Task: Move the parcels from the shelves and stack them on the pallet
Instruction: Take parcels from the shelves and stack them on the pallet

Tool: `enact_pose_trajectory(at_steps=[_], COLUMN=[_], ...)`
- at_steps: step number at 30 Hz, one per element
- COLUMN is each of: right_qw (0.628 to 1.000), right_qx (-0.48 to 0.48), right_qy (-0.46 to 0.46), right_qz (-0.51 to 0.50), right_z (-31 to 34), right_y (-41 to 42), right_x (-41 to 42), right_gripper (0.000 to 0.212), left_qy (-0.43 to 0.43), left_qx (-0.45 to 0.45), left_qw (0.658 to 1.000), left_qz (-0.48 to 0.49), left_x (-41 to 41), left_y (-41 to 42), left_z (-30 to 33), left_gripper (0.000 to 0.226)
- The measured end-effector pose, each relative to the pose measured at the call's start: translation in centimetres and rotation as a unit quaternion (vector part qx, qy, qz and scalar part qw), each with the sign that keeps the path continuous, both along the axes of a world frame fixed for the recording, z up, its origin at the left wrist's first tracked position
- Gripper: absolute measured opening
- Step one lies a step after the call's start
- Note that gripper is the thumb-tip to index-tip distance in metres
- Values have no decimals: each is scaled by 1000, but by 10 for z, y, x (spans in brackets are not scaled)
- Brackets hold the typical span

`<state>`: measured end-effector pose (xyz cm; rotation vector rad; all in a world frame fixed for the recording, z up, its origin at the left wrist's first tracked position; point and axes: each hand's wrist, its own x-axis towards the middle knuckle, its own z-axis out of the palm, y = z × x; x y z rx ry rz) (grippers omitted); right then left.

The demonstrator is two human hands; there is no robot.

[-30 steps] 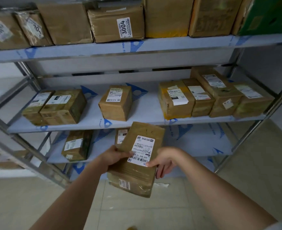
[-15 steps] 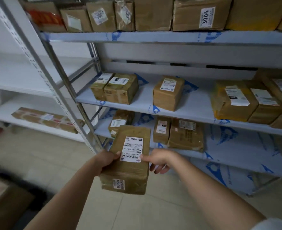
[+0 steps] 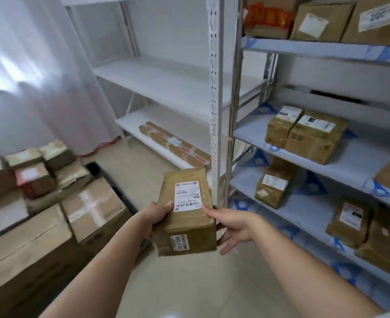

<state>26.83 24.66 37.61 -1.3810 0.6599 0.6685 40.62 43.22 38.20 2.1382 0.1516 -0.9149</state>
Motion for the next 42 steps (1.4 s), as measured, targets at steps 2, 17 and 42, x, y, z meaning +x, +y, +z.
enact_pose_trajectory(at_steps=[2,17,42], right_qw=[999,998,979], right_qx=[-4,-4,-14], right_qy=[-6,-31,10], right_qz=[32,51,202], right_z=[2,-35,-50], right_y=[19,40,212], right_x=[36,298,744], right_gripper=[87,24,15], left_qy=[20,83,48], left_qx=[-15,-106,-167], left_qw=[999,966,881], left_qz=[42,222,441], left_x=[26,215,569], left_y=[27,72,239], left_z=[2,-29,-46], left_gripper=[62,45,29])
